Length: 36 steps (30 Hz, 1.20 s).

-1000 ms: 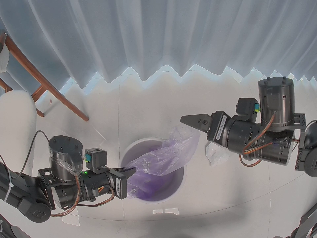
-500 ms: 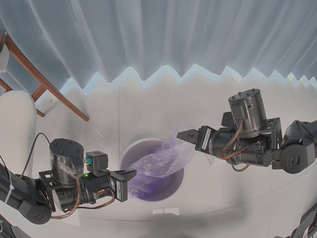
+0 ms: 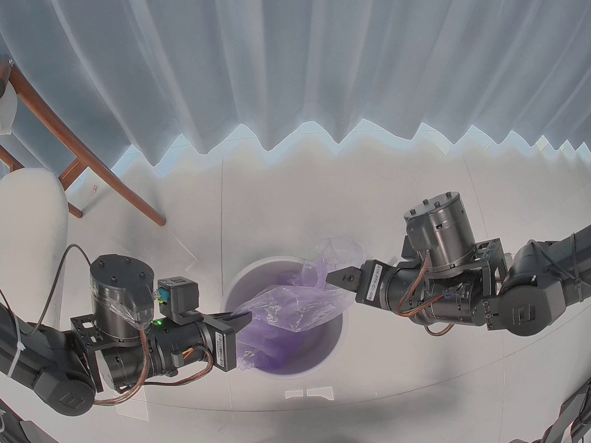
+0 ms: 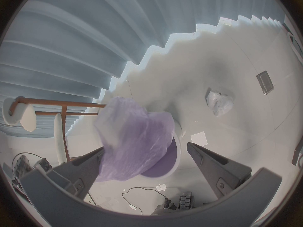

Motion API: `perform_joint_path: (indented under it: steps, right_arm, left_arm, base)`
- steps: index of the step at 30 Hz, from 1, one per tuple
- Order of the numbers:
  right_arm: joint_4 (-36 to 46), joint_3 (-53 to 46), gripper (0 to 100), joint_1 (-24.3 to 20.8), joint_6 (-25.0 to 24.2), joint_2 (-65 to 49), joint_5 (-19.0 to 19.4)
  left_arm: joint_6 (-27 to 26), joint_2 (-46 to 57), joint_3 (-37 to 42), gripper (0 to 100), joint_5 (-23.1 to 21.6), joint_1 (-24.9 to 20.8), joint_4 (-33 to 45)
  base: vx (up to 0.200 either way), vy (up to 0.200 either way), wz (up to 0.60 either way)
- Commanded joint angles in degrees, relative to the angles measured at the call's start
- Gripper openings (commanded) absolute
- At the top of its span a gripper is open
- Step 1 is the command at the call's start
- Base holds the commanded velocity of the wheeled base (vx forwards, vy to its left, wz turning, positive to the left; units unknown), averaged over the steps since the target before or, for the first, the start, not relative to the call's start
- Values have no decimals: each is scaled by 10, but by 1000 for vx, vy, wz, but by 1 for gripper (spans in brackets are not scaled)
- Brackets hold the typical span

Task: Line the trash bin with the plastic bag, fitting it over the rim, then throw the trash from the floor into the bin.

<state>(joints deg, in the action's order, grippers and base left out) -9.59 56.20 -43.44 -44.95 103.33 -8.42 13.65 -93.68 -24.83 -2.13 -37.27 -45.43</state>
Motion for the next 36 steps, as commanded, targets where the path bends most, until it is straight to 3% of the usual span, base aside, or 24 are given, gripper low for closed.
perform_joint_path:
  steps: [1, 8, 9, 19, 23, 29, 34, 36]
  right_arm:
    - [-2, -9, 100, -2, -5, 6, 0]
    - [-2, -14, 100, -9, -28, 9, 0]
    - [-4, -17, 0, -10, -30, 10, 0]
    - [-26, -28, 0, -34, -90, 11, 0]
    - [-38, -56, 0, -31, -88, 13, 0]
    - [-181, -137, 0, -12, -19, 45, 14]
    - [-357, -174, 0, 28, 65, 116, 69]
    - [-364, -174, 0, 31, 68, 120, 71]
  left_arm:
    - [1, 0, -1, 0, 0, 1, -4]
    - [1, -3, 1, 0, 0, 2, -23]
    - [1, -3, 2, 0, 0, 1, -23]
    - [1, -4, 6, 0, 0, -5, -23]
    - [2, -7, 12, 0, -2, -13, -22]
    - [8, -32, 18, 0, -6, -22, -23]
    - [26, -49, 11, 0, -6, -18, -30]
    - [28, -50, 11, 0, -6, -18, -32]
  base:
    - [0, 0, 0]
    - [0, 0, 0]
    - [0, 0, 0]
    - [0, 0, 0]
    - [0, 0, 0]
    - [0, 0, 0]
    - [0, 0, 0]
    - [0, 0, 0]
